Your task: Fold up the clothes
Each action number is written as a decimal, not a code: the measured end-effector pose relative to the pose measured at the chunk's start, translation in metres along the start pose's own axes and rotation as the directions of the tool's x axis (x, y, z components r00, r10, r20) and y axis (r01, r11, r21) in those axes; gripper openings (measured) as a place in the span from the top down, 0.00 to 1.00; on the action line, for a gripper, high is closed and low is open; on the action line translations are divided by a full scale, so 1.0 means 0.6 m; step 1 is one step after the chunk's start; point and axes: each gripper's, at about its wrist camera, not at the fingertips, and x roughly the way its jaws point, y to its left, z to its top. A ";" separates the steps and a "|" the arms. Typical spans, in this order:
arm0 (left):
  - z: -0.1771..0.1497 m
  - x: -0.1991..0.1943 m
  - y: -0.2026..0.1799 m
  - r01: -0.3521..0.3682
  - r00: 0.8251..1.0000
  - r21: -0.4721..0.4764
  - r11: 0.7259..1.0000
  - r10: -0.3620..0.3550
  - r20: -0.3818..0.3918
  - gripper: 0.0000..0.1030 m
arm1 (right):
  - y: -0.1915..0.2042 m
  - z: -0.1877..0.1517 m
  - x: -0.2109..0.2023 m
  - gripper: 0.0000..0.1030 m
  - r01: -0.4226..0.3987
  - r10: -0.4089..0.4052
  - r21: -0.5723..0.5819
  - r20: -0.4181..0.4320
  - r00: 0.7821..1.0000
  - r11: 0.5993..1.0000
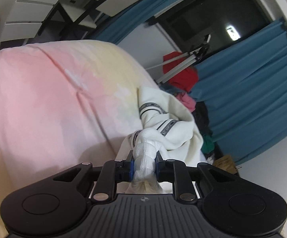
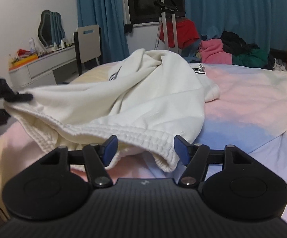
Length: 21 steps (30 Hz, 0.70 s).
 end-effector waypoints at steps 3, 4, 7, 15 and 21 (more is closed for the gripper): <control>0.006 0.001 0.001 0.024 0.999 -0.005 1.000 -0.024 0.024 0.81 | 0.005 -0.010 0.028 0.37 0.024 -0.026 -0.043 -0.046 0.999 0.999; 0.009 0.001 0.002 0.033 0.999 -0.008 0.999 -0.033 0.032 0.81 | 0.001 -0.010 0.030 0.37 0.059 -0.060 -0.030 -0.039 0.997 0.998; 0.012 -0.002 0.003 0.033 0.998 -0.011 0.999 -0.032 0.049 0.81 | -0.019 -0.007 0.031 0.35 0.128 -0.128 0.040 -0.010 0.992 0.991; 0.013 -0.013 0.000 0.041 0.997 -0.010 0.999 -0.040 0.068 0.81 | -0.060 -0.005 0.017 0.36 0.085 -0.090 0.189 0.018 0.996 0.978; 0.014 -0.013 0.010 0.023 0.998 -0.041 0.999 -0.021 0.054 0.81 | -0.016 0.001 0.014 0.32 -0.090 0.093 0.066 -0.037 0.995 0.994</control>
